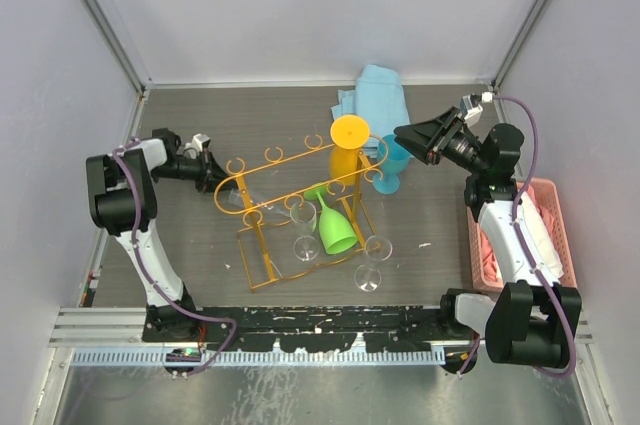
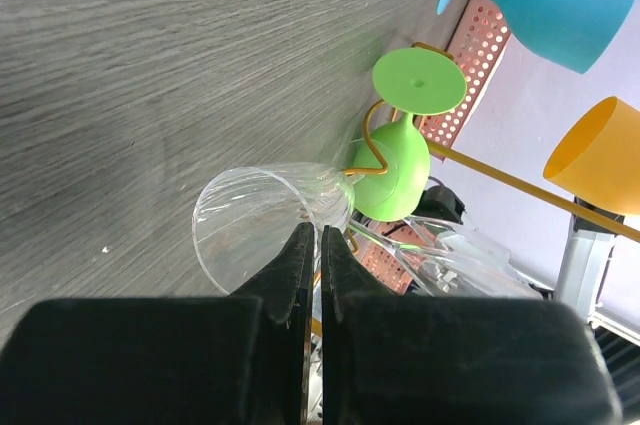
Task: Place the wine glass upside down on the wine glass rack
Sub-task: Pick up the wine glass at the center of the board.
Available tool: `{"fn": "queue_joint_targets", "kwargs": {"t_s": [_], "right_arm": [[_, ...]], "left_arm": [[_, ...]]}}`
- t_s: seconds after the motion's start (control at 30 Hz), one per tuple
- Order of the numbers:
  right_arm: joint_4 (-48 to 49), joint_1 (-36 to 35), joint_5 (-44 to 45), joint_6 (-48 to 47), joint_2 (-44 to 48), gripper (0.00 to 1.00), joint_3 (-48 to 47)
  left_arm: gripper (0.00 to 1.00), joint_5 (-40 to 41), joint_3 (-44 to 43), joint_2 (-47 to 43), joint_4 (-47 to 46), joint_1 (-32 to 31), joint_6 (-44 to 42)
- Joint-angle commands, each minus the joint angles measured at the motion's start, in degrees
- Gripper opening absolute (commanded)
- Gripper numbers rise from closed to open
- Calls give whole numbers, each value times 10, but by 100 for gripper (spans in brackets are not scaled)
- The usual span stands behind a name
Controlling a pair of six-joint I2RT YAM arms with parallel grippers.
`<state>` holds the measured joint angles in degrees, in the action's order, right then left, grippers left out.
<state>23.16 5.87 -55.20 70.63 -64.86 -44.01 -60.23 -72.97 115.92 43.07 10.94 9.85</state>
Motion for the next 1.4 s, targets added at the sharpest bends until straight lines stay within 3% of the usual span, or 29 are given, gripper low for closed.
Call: {"fn": "queue_joint_targets", "kwargs": {"t_s": [0.0, 1.37], "right_arm": [[35, 3, -3, 2, 13, 50, -6], [40, 3, 0, 2, 8, 50, 1]], "left_arm": [[0, -22, -11, -25, -6, 5, 0], [0, -93, -49, -40, -23, 8, 36]]}}
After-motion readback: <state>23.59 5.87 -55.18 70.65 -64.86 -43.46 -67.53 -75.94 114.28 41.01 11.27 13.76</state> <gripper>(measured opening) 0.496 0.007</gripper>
